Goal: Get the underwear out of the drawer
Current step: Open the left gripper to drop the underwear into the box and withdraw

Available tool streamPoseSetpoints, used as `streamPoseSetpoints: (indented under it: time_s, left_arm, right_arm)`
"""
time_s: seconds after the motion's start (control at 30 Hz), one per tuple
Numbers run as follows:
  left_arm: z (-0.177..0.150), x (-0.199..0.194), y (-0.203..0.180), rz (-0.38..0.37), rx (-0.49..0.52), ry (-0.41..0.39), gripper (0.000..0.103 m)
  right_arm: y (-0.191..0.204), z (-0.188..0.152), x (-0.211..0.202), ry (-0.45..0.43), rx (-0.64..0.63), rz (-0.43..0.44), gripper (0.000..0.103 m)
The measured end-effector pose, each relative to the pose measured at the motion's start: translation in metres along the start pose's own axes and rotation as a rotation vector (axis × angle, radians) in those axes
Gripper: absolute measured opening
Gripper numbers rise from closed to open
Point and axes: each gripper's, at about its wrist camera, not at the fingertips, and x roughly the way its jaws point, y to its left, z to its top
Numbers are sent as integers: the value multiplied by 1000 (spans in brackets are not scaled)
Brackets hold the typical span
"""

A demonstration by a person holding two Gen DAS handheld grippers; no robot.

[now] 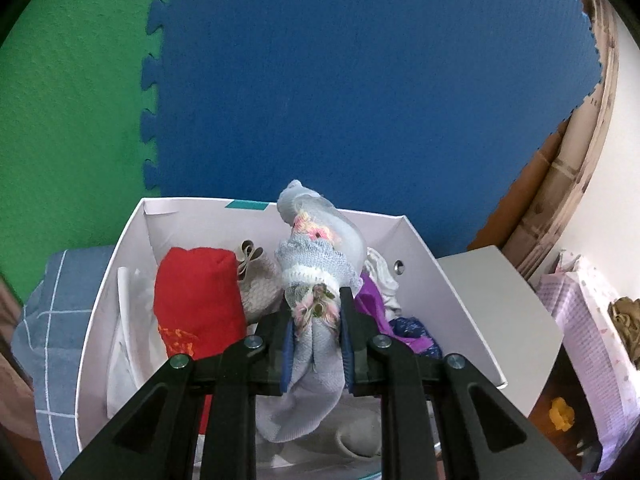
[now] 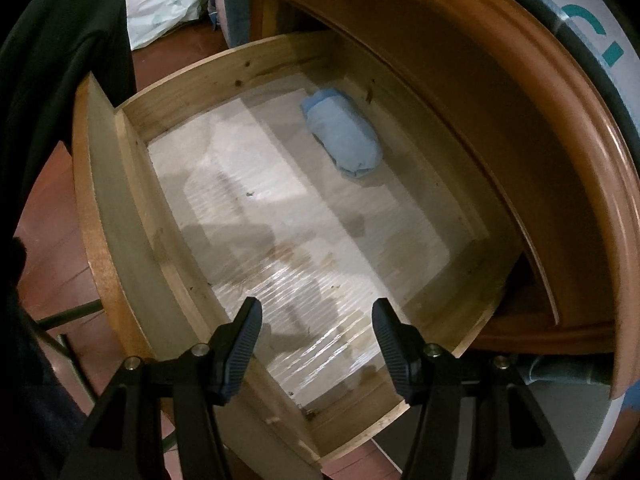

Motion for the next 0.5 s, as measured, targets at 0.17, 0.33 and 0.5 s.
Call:
streamPoseSetpoints:
  time_s: [0.17, 0.33, 0.5]
  left_arm:
    - [-5, 9, 0, 36, 8, 21, 18]
    - [-9, 17, -2, 65, 13, 39, 20]
    - [-12, 20, -5, 108, 21, 37, 54]
  right_arm:
    - [0, 0, 1, 1, 2, 4, 59]
    - [0, -1, 1, 3, 5, 9, 59]
    - [0, 0, 2, 5, 7, 13, 59]
